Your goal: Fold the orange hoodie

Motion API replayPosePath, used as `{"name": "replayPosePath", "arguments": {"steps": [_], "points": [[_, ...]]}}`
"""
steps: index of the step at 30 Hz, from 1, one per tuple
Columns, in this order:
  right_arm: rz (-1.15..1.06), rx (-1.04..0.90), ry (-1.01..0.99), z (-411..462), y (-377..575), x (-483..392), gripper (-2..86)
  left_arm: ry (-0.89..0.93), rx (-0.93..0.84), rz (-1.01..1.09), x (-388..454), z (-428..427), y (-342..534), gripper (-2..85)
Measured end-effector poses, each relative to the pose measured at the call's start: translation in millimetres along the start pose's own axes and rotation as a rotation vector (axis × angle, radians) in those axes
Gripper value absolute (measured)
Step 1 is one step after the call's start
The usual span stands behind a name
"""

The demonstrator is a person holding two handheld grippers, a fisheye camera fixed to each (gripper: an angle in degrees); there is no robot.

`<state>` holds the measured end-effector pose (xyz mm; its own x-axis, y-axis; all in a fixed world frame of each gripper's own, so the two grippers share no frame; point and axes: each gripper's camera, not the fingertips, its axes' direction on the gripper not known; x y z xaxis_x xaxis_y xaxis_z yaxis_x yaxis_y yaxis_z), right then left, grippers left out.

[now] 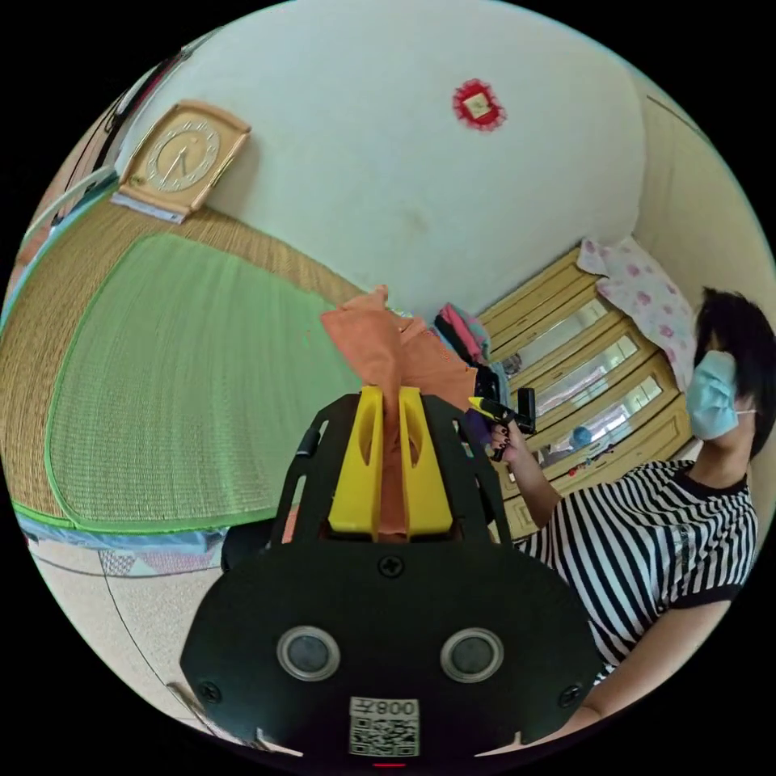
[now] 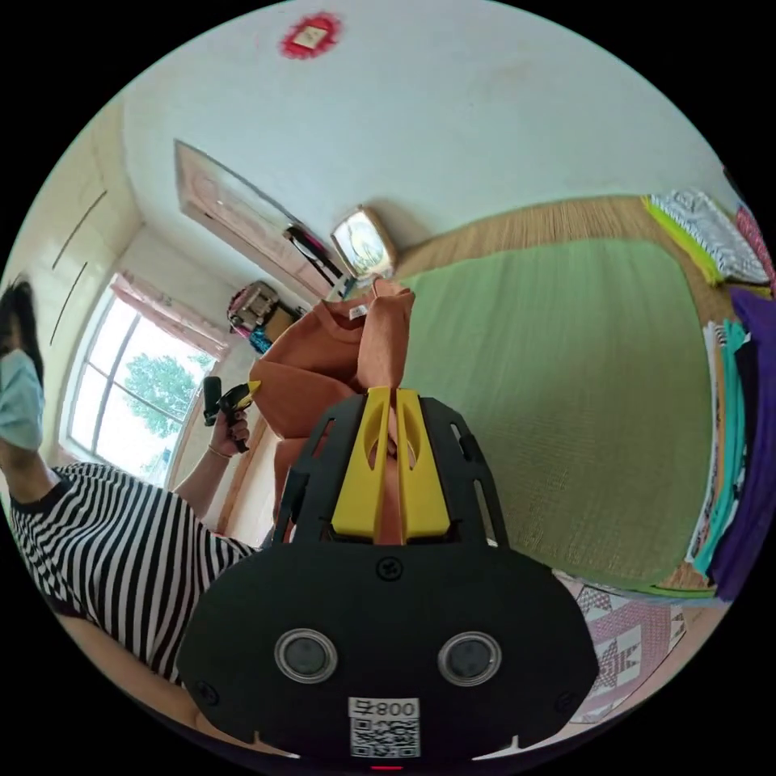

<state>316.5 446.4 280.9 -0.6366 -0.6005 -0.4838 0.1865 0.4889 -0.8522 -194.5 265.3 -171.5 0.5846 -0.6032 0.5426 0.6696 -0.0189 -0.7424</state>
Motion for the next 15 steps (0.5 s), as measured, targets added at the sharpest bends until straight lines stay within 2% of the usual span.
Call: {"name": "replayPosePath", "arguments": {"steps": [8, 15], "points": [[-0.212, 0.435, -0.023, -175.1, 99.7, -84.1, 0.5, 0.180, 0.284, 0.220, 114.9, -91.9, 19.0, 2.8], [-0.404, 0.631, 0.026, -250.2, 158.9, -154.0, 0.4, 0.190, 0.364, 0.375, 187.9, -130.8, 31.5, 2.7]]}}
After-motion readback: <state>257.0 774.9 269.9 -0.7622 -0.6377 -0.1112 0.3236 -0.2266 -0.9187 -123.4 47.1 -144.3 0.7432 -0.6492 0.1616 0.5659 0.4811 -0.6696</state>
